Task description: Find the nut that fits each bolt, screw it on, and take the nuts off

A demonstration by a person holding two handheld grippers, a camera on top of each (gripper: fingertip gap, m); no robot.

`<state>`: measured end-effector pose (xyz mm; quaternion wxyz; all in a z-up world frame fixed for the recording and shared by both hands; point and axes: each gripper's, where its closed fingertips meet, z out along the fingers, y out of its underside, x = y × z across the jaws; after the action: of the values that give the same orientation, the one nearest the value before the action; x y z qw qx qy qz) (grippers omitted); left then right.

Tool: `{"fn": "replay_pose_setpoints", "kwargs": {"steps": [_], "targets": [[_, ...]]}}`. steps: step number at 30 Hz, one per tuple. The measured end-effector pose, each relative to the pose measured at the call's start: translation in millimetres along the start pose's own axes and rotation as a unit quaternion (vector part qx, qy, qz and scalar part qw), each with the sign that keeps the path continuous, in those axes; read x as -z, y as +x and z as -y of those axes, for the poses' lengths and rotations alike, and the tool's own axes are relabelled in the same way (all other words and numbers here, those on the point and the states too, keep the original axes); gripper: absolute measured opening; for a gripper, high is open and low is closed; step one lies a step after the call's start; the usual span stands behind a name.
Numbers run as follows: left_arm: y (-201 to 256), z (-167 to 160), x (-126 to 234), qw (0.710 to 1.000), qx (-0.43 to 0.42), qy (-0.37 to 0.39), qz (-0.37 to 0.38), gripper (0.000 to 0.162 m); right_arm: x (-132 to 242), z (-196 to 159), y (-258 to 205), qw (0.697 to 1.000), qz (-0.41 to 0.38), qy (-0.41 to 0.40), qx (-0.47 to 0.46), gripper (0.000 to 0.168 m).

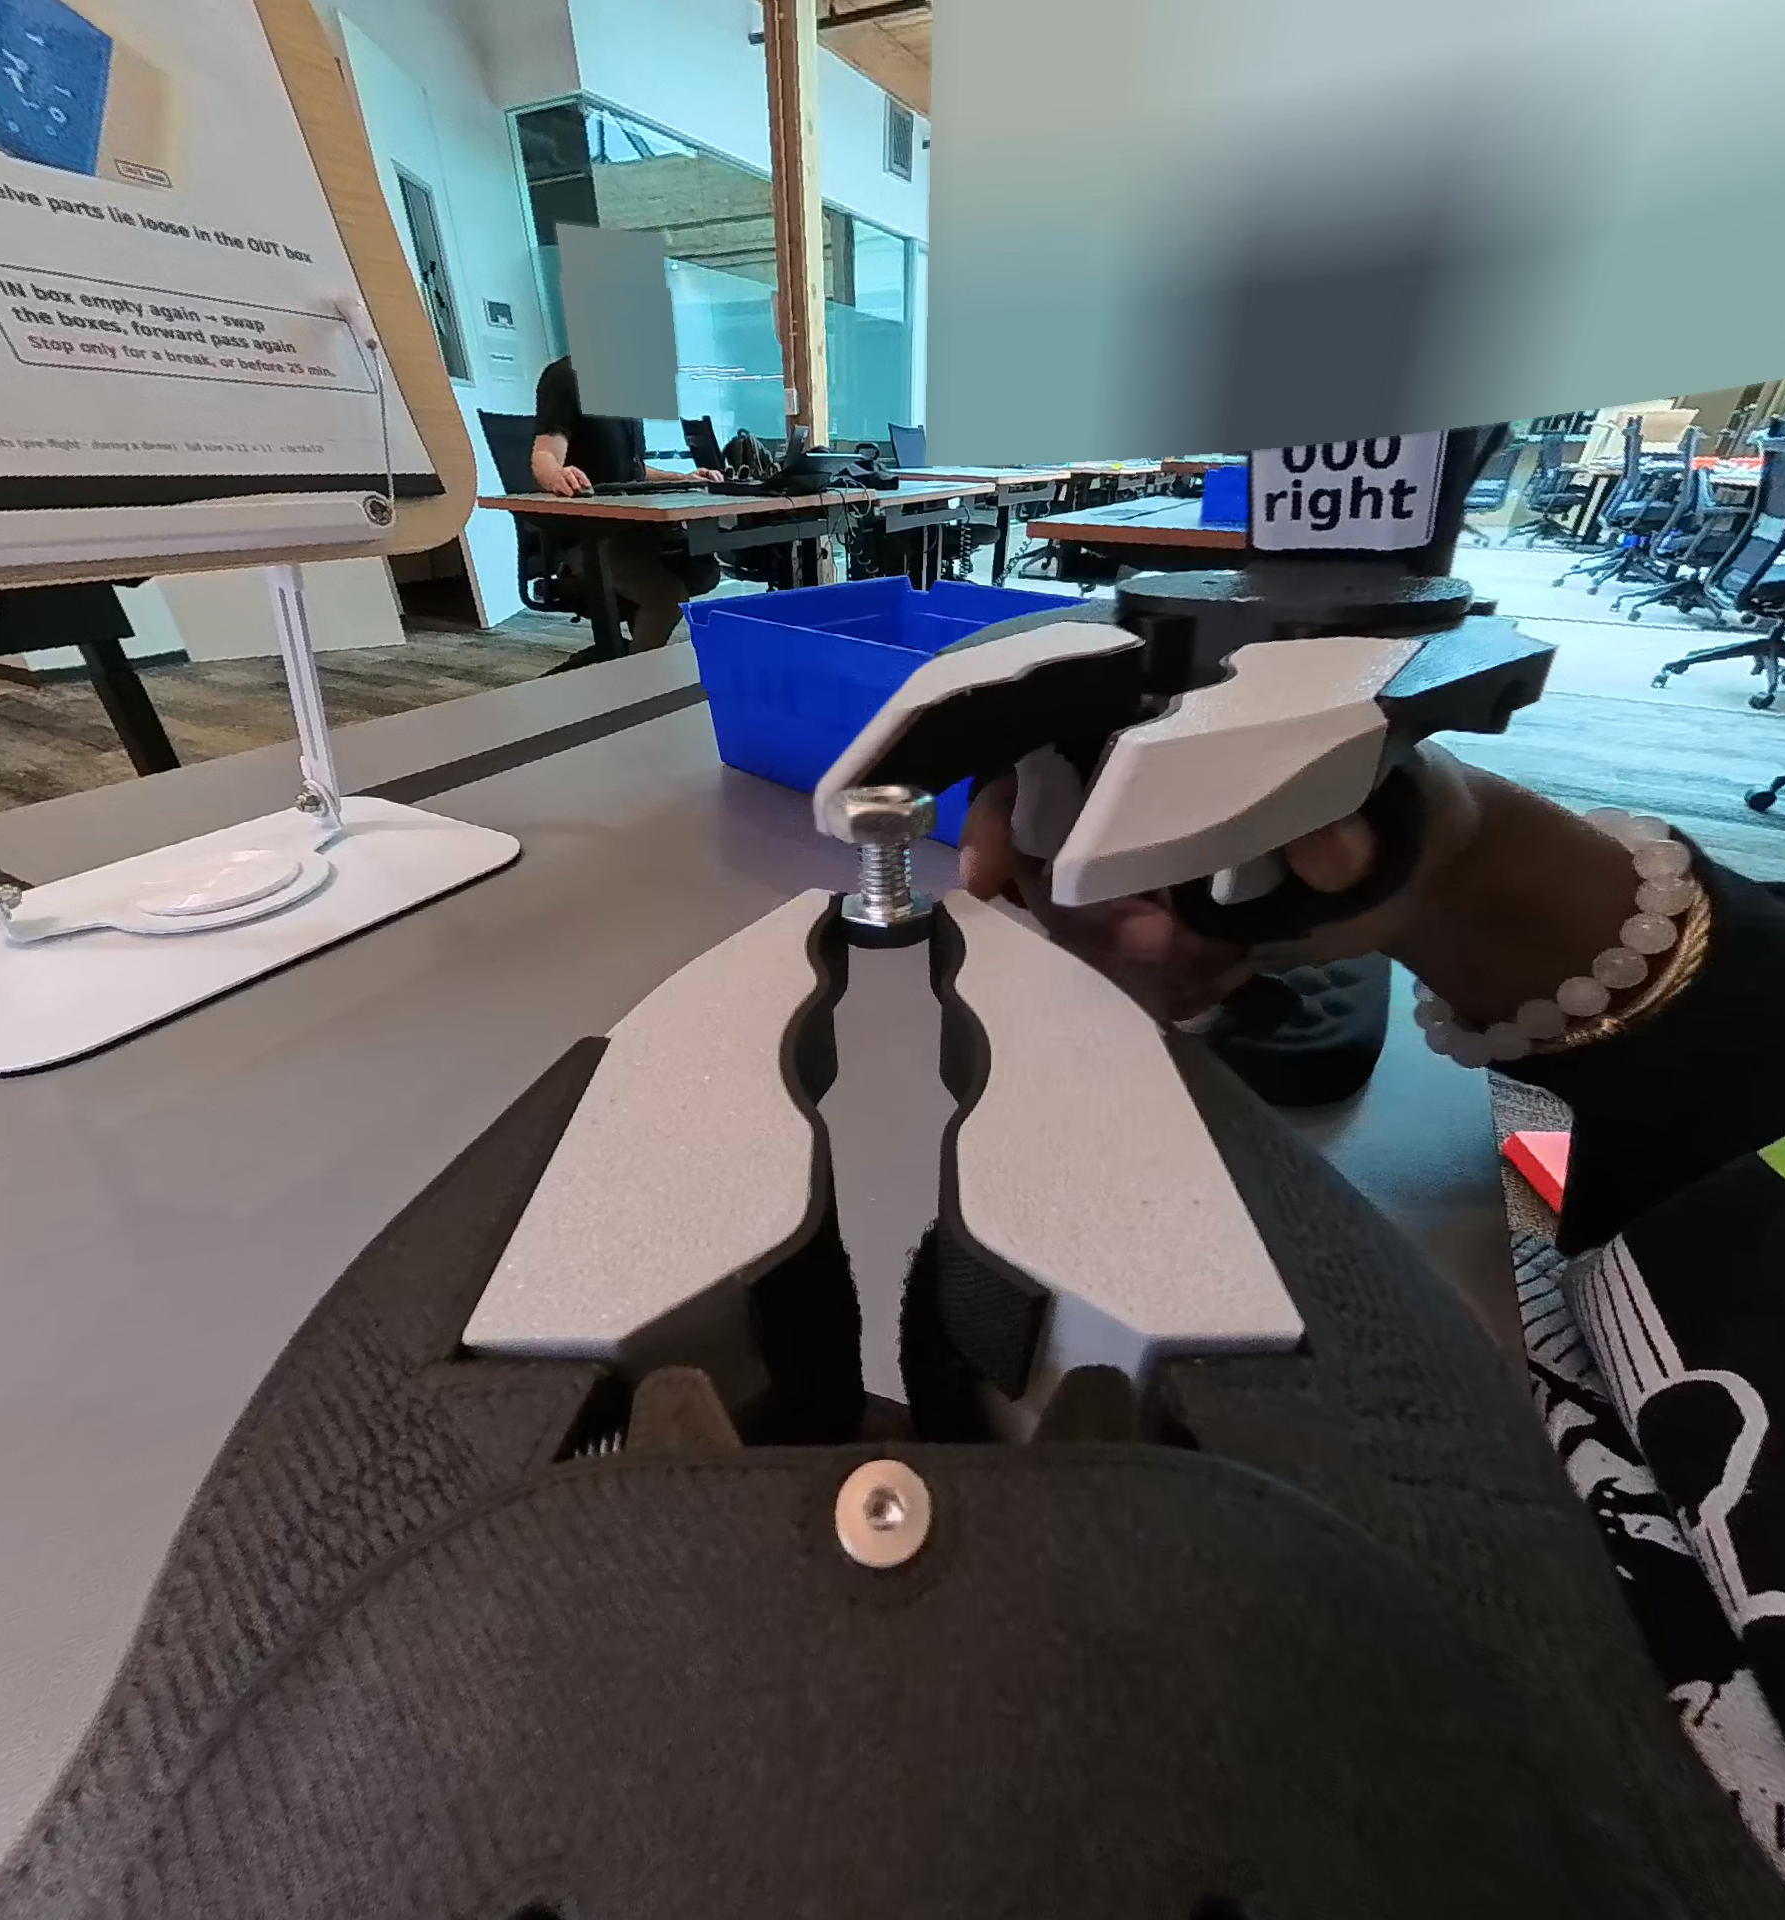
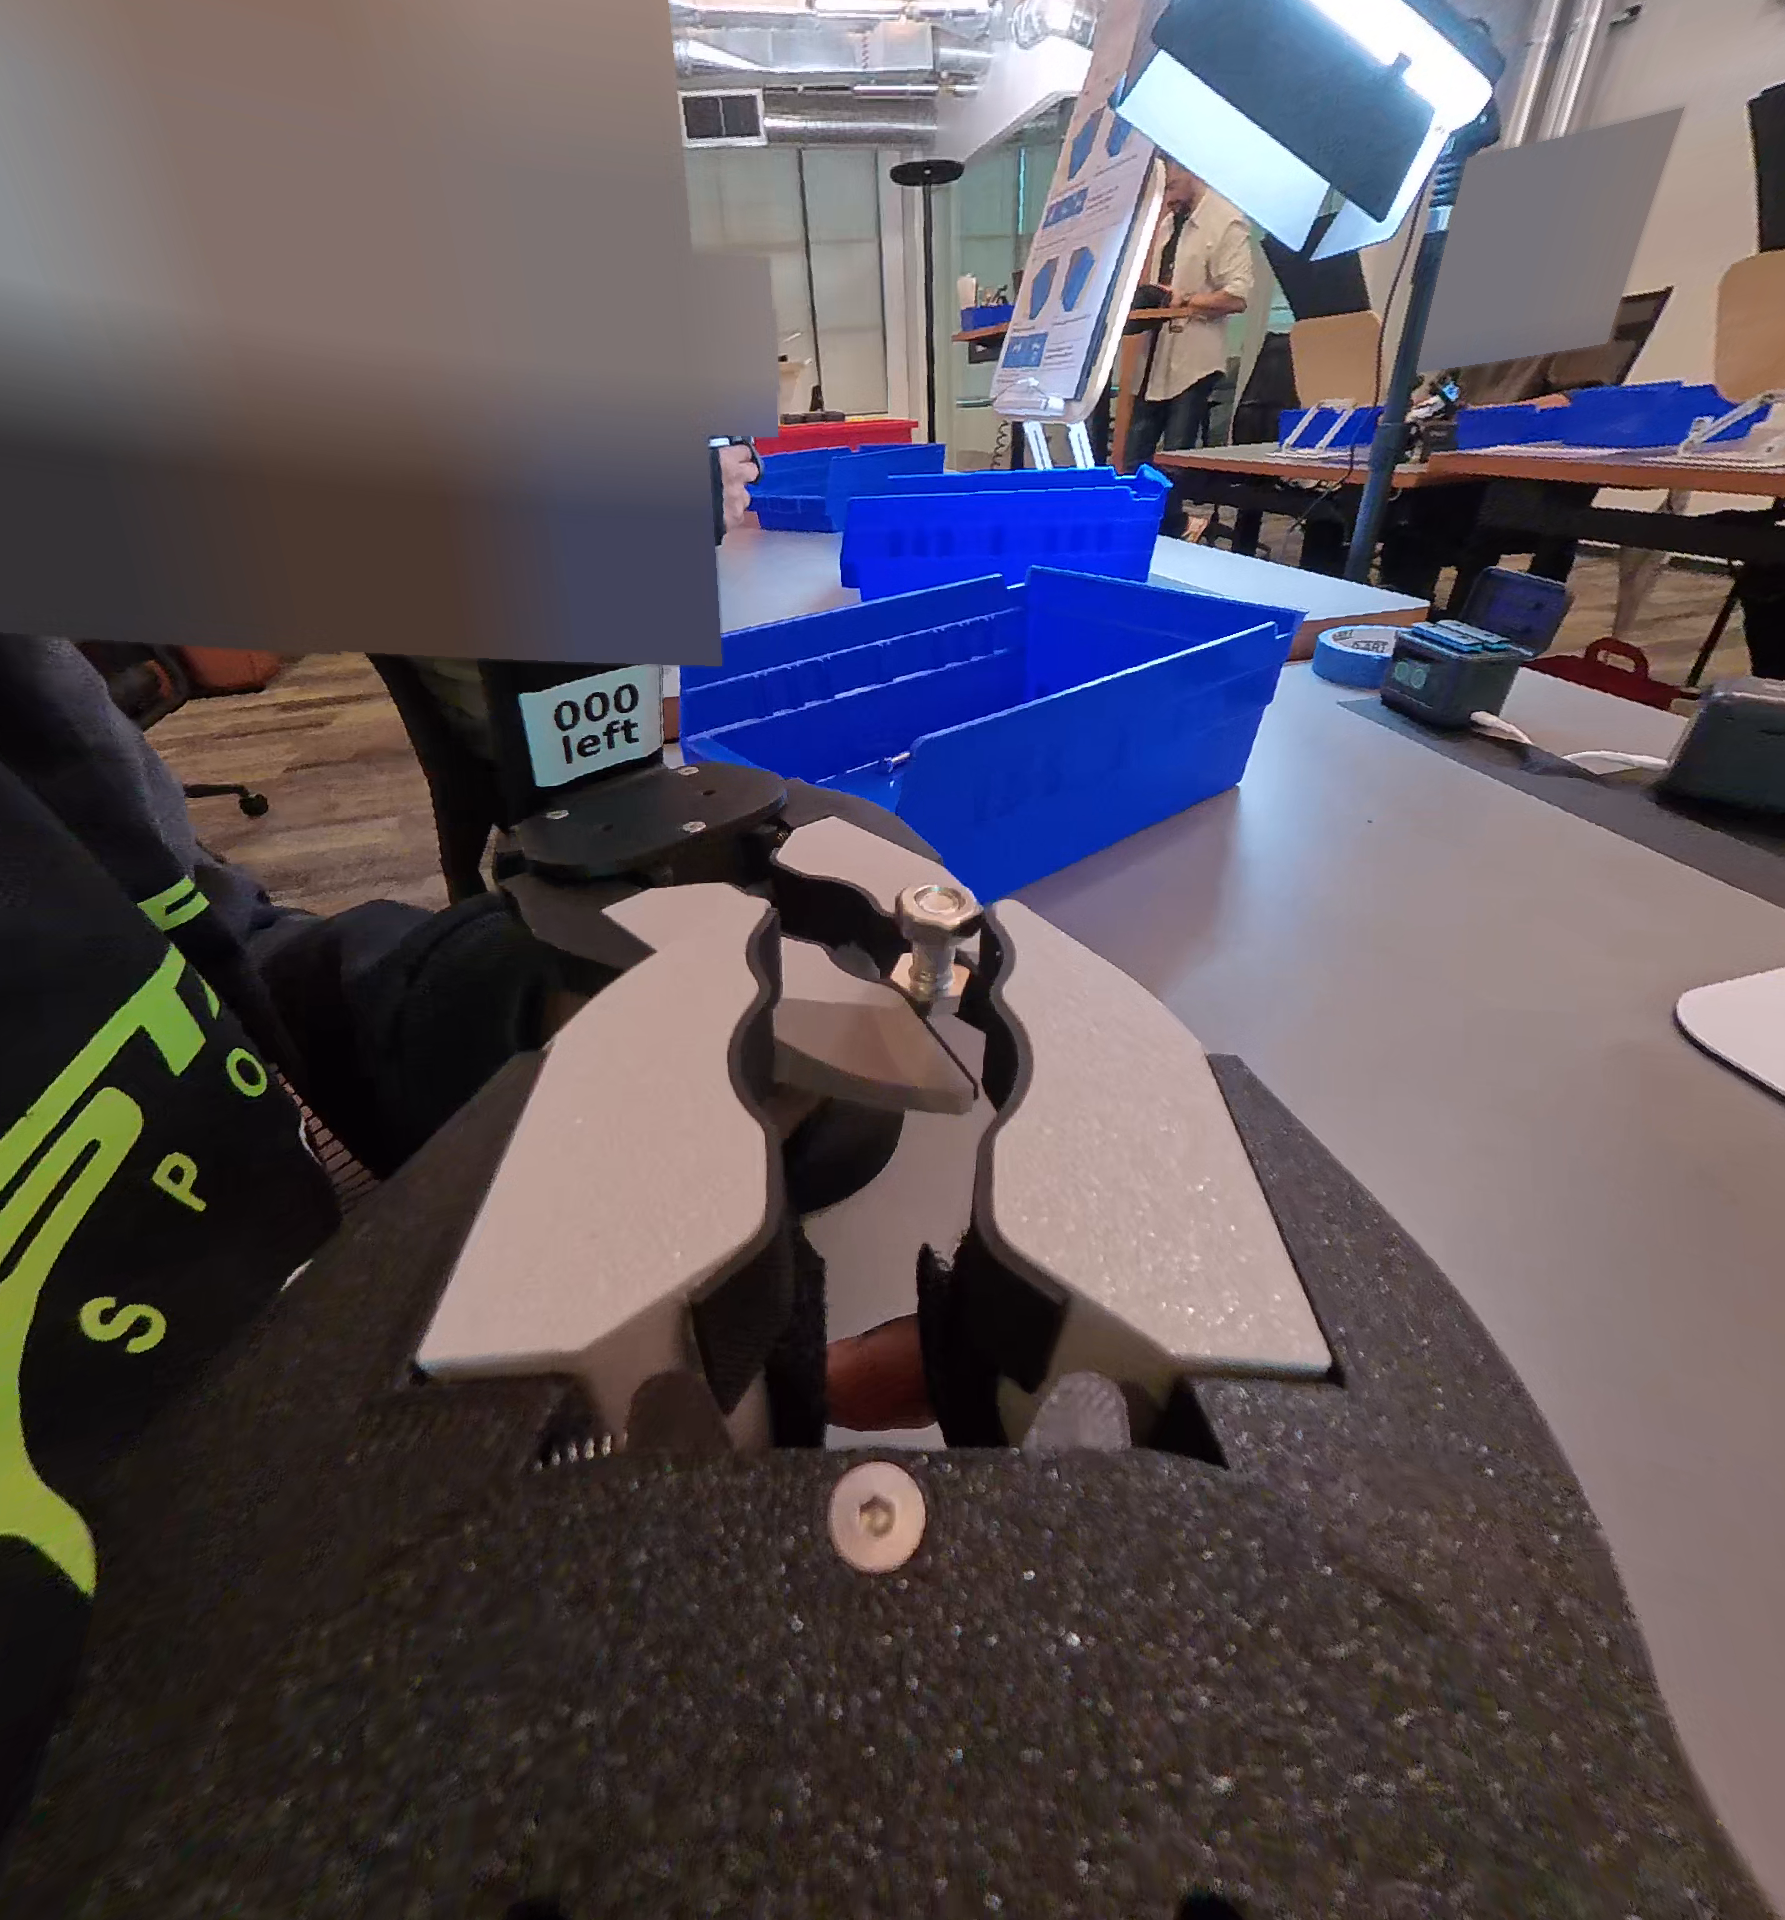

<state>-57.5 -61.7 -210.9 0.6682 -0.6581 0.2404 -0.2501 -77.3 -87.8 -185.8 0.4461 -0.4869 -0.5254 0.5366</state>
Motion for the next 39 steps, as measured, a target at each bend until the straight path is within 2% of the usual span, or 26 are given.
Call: {"fn": "replay_pose_setpoints", "kwargs": {"steps": [5, 9, 13, 18, 31, 35, 39], "targets": [[-0.7, 0.0, 0.1, 1.000, 0.004, 0.000, 0.000, 0.015, 13.2, 5.2, -4.8, 1.000, 0.004, 0.020, 0.001, 0.020], [-0.2, -0.3, -0.1, 1.000, 0.002, -0.001, -0.001, 0.015, 15.0, 8.9, 8.7, 0.999, -0.018, 0.035, -0.003, 0.023], [0.6, -0.9, -0.5, 1.000, 0.001, -0.003, -0.004, 0.015, 0.5, 2.9, 8.7, 1.000, 0.006, 0.017, -0.008, 0.035], [1.5, -1.4, -0.9, 1.000, 0.000, -0.004, -0.006, 0.015, -15.2, -0.2, 3.7, 0.999, 0.033, -0.002, 0.000, 0.038], [0.1, -0.9, -0.7, 1.000, 0.002, -0.003, -0.002, 0.015, 2.5, -1.1, 2.9, 1.000, 0.003, -0.003, 0.000, 0.031], [-1.5, -0.5, -0.3, 1.000, 0.008, -0.001, 0.000, 0.015, 12.4, 2.6, -6.3, 1.000, 0.021, 0.010, -0.005, 0.019], [-0.7, -1.0, -0.7, 1.000, 0.004, -0.003, -0.001, 0.015, 15.9, 3.5, 3.8, 1.000, -0.002, 0.014, -0.004, 0.019]]}}
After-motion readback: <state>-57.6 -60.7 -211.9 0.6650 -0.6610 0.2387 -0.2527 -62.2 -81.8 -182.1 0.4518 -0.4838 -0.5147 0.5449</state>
